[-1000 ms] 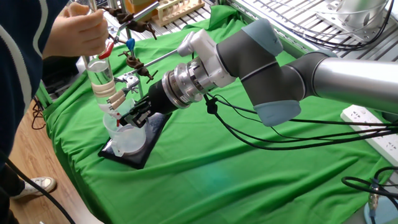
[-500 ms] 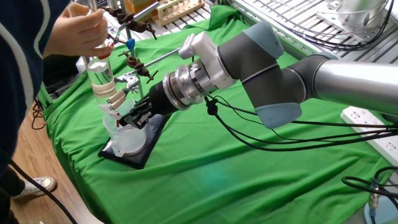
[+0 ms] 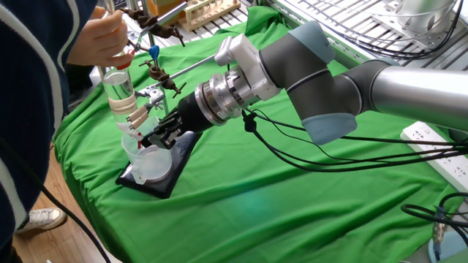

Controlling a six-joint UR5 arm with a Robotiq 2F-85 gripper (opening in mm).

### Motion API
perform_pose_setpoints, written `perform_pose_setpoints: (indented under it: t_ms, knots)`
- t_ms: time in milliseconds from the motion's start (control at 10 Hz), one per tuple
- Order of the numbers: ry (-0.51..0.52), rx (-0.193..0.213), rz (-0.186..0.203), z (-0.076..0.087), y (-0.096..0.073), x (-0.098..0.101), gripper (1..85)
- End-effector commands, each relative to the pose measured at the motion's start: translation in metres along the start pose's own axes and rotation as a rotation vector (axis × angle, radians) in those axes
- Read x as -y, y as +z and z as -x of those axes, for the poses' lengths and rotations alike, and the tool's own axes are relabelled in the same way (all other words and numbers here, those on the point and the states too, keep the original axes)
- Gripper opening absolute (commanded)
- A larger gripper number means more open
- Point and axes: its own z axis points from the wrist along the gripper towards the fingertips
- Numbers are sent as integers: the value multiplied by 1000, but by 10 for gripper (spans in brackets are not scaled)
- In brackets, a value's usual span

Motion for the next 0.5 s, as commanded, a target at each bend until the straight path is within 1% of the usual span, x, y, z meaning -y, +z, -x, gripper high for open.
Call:
perform_pose_setpoints:
  t_ms: [0, 200, 400]
  knots:
    - [-19, 8, -12, 0, -1, 13, 13]
    - [-23, 7, -13, 0, -2, 14, 13]
    - [-30, 12, -9, 3, -1, 11, 13]
